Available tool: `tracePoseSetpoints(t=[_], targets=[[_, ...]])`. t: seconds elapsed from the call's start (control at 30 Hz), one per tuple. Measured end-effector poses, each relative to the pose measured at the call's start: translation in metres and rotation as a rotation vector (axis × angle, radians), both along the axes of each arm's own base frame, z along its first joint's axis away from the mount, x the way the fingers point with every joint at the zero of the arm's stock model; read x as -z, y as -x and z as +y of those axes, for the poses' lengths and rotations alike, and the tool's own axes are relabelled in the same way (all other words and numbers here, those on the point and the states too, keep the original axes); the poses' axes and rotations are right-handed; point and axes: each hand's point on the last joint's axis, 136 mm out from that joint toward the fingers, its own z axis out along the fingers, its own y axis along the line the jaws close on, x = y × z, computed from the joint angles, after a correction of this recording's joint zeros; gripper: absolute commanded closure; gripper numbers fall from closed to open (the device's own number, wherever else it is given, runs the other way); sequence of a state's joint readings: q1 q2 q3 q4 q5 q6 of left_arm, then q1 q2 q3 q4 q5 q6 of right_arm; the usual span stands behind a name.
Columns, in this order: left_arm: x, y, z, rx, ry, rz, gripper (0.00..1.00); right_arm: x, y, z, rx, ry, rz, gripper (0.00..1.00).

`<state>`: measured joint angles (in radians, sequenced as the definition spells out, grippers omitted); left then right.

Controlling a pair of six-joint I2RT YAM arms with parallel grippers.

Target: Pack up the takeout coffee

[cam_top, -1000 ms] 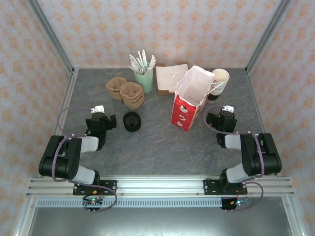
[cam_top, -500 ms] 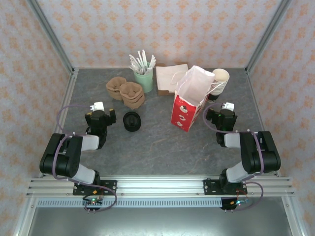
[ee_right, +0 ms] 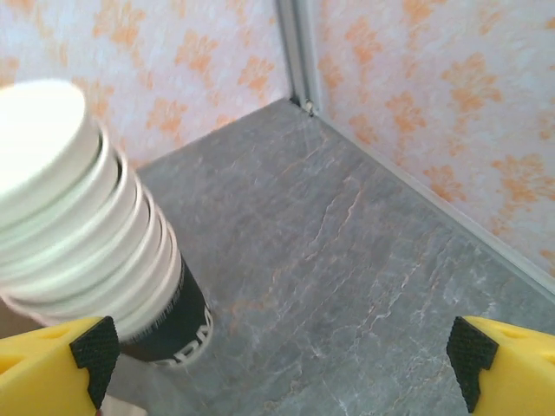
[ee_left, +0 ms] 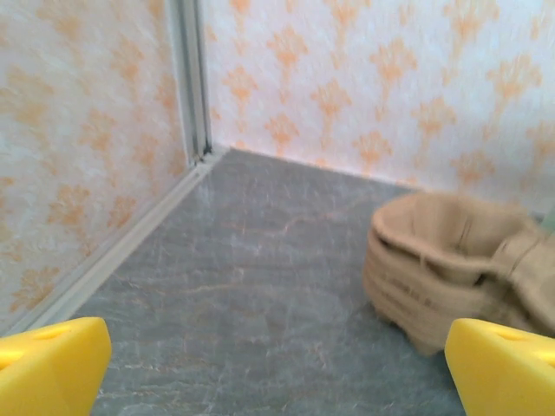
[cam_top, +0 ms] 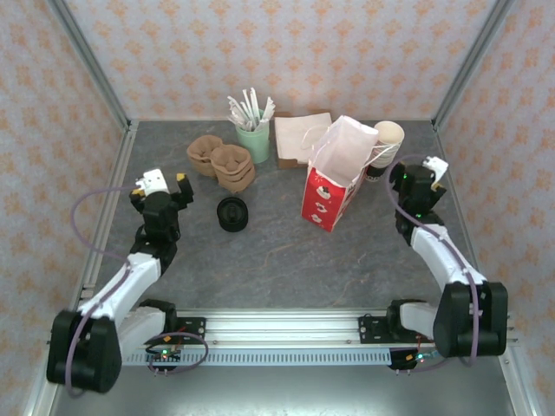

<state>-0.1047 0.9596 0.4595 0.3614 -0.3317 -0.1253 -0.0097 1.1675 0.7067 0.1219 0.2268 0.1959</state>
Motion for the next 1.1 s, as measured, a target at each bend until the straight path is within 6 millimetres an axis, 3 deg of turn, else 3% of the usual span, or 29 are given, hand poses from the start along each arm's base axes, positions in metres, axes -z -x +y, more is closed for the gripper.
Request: tracePoseSetpoints(t=[0.13, 0.27, 0.4, 0.53, 0.83, 1.1], targets=[[-0.047, 0.016, 0.007, -0.065, 0.116, -0.042, 0.0, -0.029, 0.006, -0.011, 0.047, -0.128, -0.002, 0.04], [-0.078, 0.027, 0.008, -0.088, 0.215, -0.041, 0.0, -0.045, -0.002, 0.001, 0.003, -0.226, 0.045, 0.12], [-0.084, 0.036, 0.002, -0.073, 0.285, 0.001, 0.0, -0.055, -0.022, 0.015, -0.051, -0.305, 0.108, 0.21], [-0.086, 0.04, -0.01, -0.016, 0.33, 0.05, 0.0, -0.052, -0.038, 0.024, -0.083, -0.355, 0.174, 0.26], [-0.082, 0.047, -0.025, 0.064, 0.374, 0.123, 0.0, -0.054, -0.064, 0.026, -0.094, -0.37, 0.243, 0.36], [-0.098, 0.057, -0.03, 0.1, 0.389, 0.099, 0.0, -0.033, -0.087, 0.028, -0.117, -0.37, 0.317, 0.45]])
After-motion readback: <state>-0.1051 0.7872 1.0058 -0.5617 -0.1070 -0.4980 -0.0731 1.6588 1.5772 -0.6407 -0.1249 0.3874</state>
